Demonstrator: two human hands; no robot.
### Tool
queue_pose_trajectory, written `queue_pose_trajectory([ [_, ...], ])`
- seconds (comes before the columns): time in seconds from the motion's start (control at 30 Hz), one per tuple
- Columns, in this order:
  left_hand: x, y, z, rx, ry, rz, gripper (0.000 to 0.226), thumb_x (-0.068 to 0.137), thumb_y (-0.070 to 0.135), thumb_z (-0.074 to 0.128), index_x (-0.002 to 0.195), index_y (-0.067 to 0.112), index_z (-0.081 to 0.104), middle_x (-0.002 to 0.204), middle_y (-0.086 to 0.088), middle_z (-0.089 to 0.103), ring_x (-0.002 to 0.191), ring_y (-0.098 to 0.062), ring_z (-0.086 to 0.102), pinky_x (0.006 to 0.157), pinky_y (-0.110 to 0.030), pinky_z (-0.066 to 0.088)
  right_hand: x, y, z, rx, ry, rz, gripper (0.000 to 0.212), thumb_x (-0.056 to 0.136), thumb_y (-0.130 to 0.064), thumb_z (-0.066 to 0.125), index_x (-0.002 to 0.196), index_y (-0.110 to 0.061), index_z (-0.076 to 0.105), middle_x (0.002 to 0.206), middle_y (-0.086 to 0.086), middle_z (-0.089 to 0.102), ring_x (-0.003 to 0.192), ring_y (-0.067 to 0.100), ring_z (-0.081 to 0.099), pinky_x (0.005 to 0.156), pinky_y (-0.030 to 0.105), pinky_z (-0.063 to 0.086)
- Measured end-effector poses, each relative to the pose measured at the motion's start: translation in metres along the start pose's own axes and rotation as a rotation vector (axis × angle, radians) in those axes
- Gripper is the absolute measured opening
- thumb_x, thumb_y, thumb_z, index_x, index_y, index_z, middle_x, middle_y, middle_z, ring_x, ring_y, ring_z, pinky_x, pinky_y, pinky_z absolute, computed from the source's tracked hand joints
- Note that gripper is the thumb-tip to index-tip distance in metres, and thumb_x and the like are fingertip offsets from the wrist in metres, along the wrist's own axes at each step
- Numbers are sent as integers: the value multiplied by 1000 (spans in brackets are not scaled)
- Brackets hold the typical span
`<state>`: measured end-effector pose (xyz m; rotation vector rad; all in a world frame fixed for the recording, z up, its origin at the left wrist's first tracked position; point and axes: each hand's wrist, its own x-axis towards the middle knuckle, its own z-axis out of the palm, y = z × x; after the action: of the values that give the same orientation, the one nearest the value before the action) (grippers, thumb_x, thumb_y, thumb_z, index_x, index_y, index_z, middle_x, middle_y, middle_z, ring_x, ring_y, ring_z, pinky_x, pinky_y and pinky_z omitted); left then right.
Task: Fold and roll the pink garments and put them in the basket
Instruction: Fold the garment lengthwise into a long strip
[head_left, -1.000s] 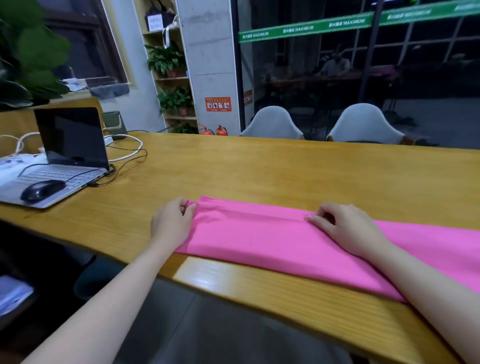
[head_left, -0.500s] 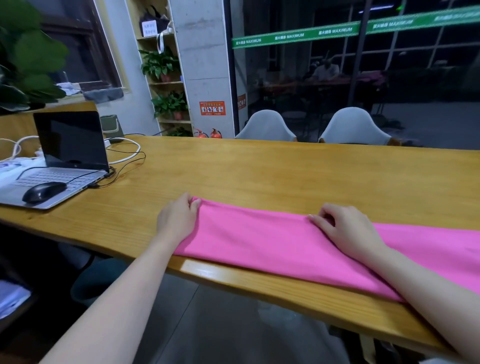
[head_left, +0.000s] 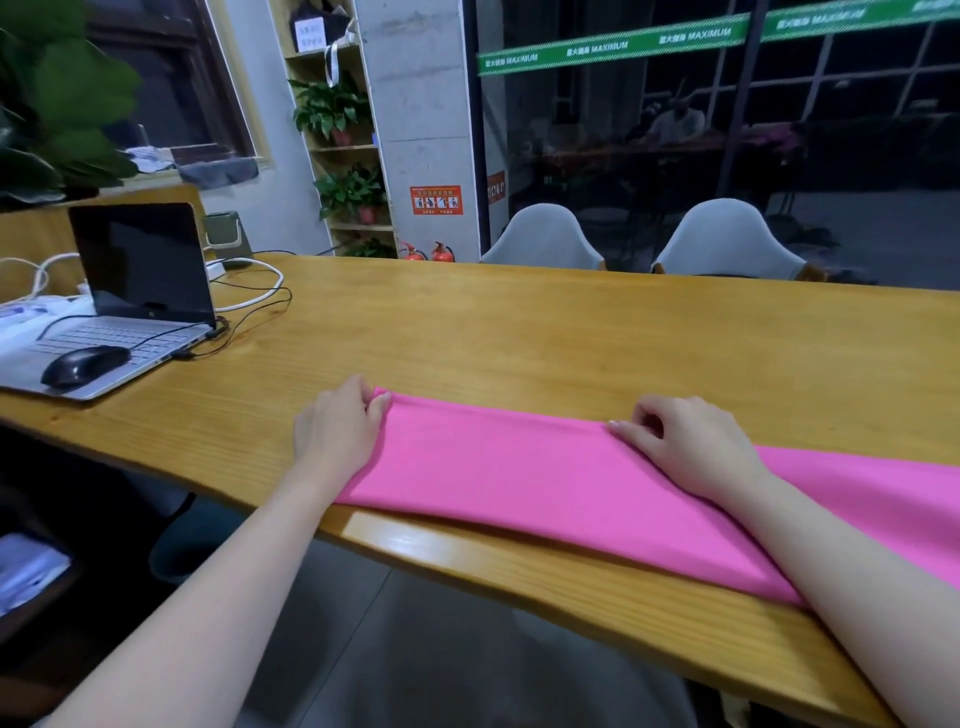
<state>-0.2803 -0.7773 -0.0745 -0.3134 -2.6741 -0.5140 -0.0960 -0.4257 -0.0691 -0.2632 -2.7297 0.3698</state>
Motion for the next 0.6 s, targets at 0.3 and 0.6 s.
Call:
queue_pose_trajectory([
  [0.3,-11,23,-10,3,99,208,22,99,33,59,109,14,62,109,-7,62,104,-33,61,89,-47,47,-2,1,1,-34,-18,-65,35,91,-63,55,78,-31,49,73,-8,57,85,30,65,67,38,45],
  [0.6,-92,143,0,-163,-564,713,52,111,34,32,161,19,28,169,4,19,155,-7,11,126,-25,4,1,7,2,-13,-39,-59,40,92,-67,50,82,-29,55,81,-4,64,88,32,65,69,40,46],
])
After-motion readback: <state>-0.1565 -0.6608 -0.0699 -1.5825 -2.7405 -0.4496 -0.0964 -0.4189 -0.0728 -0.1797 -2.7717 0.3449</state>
